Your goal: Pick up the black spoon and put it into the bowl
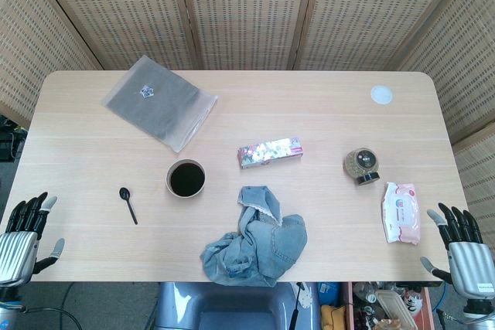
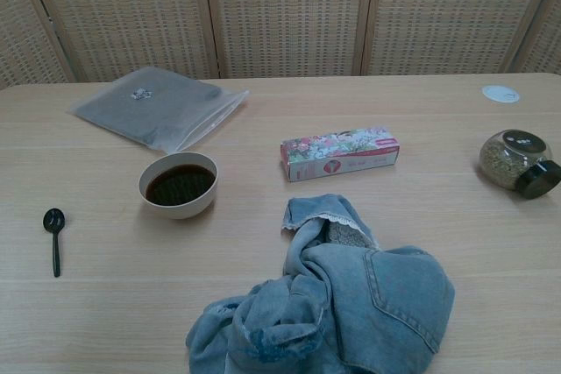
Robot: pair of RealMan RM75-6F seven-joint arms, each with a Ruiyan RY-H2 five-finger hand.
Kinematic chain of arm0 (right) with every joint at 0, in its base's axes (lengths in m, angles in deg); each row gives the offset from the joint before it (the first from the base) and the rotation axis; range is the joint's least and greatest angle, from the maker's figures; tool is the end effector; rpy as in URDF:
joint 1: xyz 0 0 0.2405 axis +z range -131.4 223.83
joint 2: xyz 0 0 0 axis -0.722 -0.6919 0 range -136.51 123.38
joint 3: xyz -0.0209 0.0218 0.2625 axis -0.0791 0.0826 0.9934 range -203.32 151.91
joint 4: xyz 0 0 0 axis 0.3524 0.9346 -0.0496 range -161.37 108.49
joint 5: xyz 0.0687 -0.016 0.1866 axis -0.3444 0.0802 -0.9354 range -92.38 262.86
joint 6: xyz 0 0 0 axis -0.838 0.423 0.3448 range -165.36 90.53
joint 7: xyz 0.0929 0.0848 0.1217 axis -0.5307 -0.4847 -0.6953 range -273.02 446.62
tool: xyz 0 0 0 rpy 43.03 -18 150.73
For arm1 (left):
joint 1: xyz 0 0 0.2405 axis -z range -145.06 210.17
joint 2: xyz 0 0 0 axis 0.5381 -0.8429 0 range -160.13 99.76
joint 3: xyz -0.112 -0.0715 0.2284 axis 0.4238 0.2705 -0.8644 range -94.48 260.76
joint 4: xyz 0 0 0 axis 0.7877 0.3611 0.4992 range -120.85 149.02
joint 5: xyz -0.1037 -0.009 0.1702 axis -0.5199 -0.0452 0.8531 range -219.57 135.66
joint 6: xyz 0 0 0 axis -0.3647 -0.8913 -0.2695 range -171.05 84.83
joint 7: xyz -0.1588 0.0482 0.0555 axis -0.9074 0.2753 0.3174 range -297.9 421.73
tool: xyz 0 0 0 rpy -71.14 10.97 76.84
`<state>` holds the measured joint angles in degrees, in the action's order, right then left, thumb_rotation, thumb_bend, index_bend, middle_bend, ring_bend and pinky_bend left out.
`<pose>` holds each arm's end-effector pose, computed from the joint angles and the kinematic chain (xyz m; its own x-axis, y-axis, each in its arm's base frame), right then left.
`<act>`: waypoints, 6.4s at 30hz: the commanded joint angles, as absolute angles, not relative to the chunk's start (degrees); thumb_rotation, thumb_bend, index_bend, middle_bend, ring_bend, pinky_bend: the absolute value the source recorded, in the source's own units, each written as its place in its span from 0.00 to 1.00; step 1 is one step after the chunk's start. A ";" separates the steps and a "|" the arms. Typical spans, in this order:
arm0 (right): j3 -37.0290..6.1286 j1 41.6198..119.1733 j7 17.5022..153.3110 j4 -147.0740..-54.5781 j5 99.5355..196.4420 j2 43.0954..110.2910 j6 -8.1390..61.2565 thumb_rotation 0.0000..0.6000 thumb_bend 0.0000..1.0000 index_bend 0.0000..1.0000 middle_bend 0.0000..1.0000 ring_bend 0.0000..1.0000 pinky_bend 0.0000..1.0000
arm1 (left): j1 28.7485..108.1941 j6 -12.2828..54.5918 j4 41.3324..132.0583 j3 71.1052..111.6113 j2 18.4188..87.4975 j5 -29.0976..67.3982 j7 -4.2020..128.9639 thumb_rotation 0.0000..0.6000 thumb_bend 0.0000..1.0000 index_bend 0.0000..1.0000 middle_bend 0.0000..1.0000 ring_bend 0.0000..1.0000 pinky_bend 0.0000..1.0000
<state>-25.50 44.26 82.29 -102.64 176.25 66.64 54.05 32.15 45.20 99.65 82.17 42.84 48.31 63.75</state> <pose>-0.3552 -0.1636 0.1480 0.4398 0.0126 0.8980 -0.8981 0.0117 0.4397 -0.3287 0.1691 0.1240 0.3941 0.0489 0.9178 0.9189 -0.0011 -0.3945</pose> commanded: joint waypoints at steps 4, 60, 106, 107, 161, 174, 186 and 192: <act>-25.53 44.23 82.05 -102.40 176.08 66.76 53.84 1.00 0.21 0.17 0.14 0.00 0.00 | 32.38 45.22 99.81 82.18 42.90 48.58 63.87 1.00 0.40 0.00 0.00 0.00 0.00; -25.41 44.05 80.00 -100.11 174.61 67.53 52.41 1.00 0.21 0.17 0.14 0.00 0.00 | 48.99 12.46 113.20 80.43 33.40 34.11 92.71 1.00 0.70 0.11 0.82 0.74 0.65; -24.74 42.99 80.48 -100.09 172.01 67.22 51.34 1.00 0.21 0.17 0.14 0.00 0.00 | 62.23 4.82 104.57 77.29 45.53 13.69 104.19 1.00 0.70 0.11 0.83 0.75 0.65; -24.72 42.98 80.46 -100.08 171.97 67.21 51.31 1.00 0.21 0.17 0.14 0.00 0.00 | 62.46 4.83 104.48 77.29 45.71 13.46 104.26 1.00 0.70 0.11 0.83 0.75 0.65; -24.66 42.42 79.49 -99.06 171.63 67.38 50.79 1.00 0.21 0.17 0.14 0.00 0.00 | 69.04 5.51 99.03 75.97 47.80 1.17 104.22 1.00 0.70 0.04 0.83 0.75 0.65; -24.63 42.28 79.41 -99.05 171.53 67.34 50.81 1.00 0.21 0.17 0.14 0.00 0.00 | 69.31 5.96 100.79 74.82 47.36 1.71 103.82 1.00 0.70 0.04 0.83 0.75 0.65; -24.64 42.09 78.99 -98.77 171.69 67.33 51.16 1.00 0.21 0.17 0.14 0.00 0.00 | 69.91 6.44 104.87 74.21 46.12 3.93 102.92 1.00 0.70 0.03 0.83 0.75 0.65; -24.62 41.82 78.89 -98.73 171.51 67.28 51.40 1.00 0.21 0.17 0.14 0.00 0.00 | 69.93 7.93 104.05 74.91 46.63 4.52 102.58 1.00 0.70 0.02 0.83 0.75 0.65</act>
